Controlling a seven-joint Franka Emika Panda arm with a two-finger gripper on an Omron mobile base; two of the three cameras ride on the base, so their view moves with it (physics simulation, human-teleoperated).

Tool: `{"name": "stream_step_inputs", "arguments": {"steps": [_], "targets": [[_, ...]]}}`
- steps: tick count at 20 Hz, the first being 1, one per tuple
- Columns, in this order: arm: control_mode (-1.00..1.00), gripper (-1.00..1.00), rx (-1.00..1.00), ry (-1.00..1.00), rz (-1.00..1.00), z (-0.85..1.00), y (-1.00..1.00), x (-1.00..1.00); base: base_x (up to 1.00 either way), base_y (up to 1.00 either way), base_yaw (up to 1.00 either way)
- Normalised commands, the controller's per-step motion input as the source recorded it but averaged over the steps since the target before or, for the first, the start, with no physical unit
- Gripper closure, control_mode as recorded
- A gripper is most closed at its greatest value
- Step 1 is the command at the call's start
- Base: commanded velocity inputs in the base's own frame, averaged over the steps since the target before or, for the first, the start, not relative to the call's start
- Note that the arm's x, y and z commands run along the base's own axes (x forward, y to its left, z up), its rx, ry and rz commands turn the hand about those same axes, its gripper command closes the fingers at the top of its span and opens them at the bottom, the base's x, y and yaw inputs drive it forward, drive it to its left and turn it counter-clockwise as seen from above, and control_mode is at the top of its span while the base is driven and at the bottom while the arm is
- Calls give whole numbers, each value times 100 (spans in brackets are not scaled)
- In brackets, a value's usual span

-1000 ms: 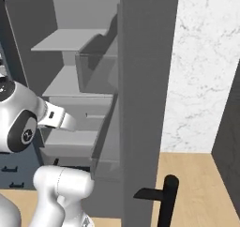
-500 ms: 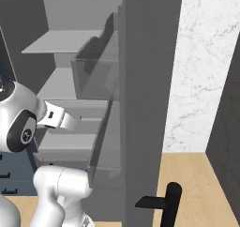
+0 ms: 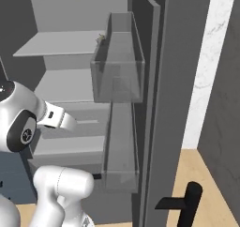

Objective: Place one eggplant and one fish in each tupperware on the nearby counter, to pack two identical lunches.

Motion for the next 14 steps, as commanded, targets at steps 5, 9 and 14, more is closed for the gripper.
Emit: {"name": "stream_step_inputs", "arguments": {"steps": [5,9,14], "targets": [[-100,-100,0,0,-2,0,5,7,15,26,-15],[-100,-100,0,0,-3,0,3,23,0,0,0],[-100,-100,-1,-15,0,31,3,9,0,0,0]]}}
